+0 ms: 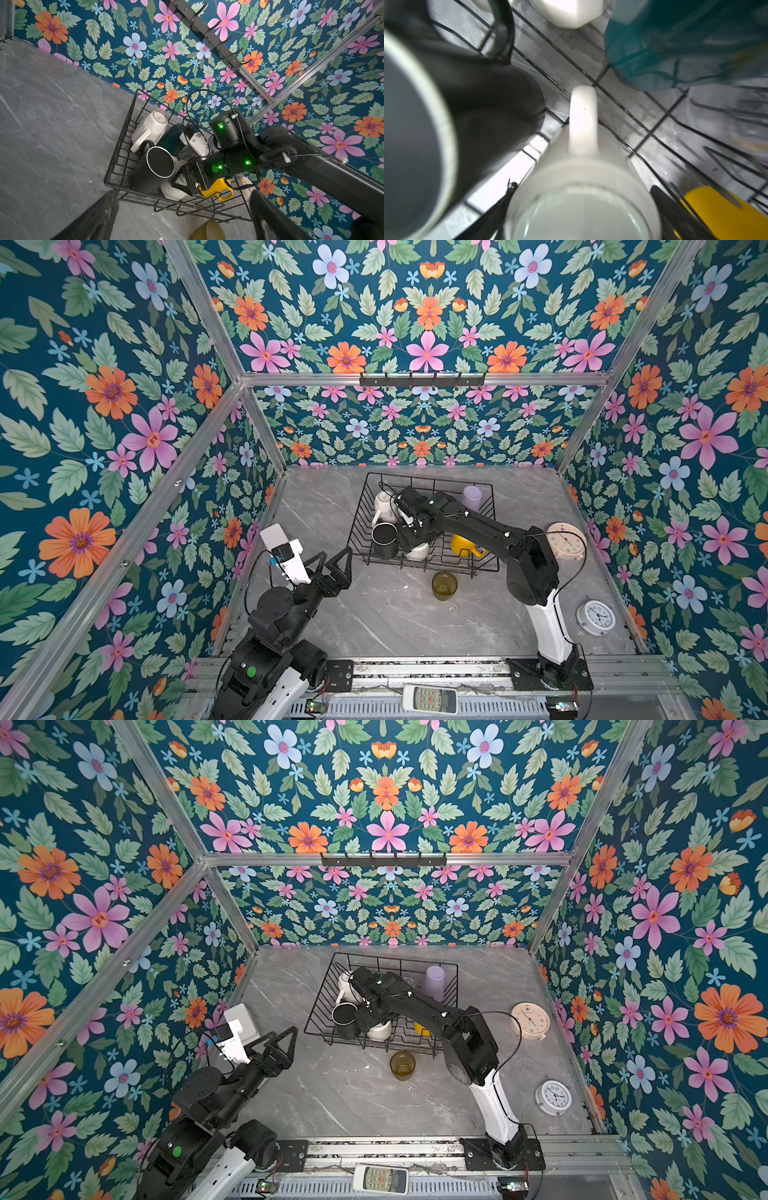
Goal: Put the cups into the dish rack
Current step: 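Open the right gripper and raise it off the white mug, then reach the left gripper down to the amber textured glass and close it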
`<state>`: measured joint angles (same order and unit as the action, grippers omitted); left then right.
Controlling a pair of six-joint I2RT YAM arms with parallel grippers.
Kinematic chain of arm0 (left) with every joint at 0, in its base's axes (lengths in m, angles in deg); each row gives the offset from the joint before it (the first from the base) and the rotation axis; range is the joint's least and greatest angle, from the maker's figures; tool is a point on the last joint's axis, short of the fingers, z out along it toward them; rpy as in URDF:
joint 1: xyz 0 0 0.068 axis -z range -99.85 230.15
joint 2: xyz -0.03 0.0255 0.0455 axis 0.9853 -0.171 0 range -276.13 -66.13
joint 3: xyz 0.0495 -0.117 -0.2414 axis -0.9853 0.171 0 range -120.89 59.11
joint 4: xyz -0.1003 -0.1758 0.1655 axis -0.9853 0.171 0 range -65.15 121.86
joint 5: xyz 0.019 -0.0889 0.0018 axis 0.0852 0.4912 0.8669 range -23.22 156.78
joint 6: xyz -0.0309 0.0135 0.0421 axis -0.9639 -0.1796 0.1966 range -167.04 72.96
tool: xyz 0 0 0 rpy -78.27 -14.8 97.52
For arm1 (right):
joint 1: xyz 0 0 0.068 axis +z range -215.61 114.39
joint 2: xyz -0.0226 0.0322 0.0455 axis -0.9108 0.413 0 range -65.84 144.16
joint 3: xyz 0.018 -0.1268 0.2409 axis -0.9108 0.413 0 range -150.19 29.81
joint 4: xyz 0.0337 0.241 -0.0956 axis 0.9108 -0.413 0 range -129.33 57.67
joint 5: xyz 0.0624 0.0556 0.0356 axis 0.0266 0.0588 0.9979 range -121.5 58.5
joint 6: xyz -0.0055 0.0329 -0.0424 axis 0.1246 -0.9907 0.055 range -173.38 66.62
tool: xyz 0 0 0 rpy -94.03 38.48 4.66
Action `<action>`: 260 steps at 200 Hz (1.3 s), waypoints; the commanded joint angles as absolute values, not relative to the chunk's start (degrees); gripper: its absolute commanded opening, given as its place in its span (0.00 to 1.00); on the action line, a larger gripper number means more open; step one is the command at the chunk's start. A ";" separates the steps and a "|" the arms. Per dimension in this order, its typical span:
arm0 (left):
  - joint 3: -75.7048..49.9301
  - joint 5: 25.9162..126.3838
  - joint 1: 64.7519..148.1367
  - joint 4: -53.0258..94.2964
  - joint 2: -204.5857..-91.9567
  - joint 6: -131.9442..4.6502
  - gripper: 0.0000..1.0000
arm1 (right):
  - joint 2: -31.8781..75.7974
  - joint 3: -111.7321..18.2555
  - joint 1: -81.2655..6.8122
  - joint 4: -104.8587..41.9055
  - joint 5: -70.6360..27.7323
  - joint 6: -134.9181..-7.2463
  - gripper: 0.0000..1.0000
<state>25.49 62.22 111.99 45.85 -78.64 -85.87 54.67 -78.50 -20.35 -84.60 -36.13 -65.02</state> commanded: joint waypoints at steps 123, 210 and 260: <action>20.12 69.92 111.97 50.52 -93.57 -85.14 0.82 | 4.43 -38.16 -27.60 -64.66 -28.85 -79.83 0.96; 18.16 70.90 124.73 47.18 -107.90 -87.50 0.66 | -9.77 -27.67 -36.09 -68.53 -26.49 -81.68 0.97; 13.48 60.72 139.63 51.44 -121.07 -90.64 0.65 | -8.80 -27.94 -36.12 -68.45 -25.96 -81.11 0.97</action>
<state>15.13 66.88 135.66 49.19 -116.98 -88.89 -9.00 -27.61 -36.16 -68.77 -26.31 -81.44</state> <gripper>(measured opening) 0.649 0.973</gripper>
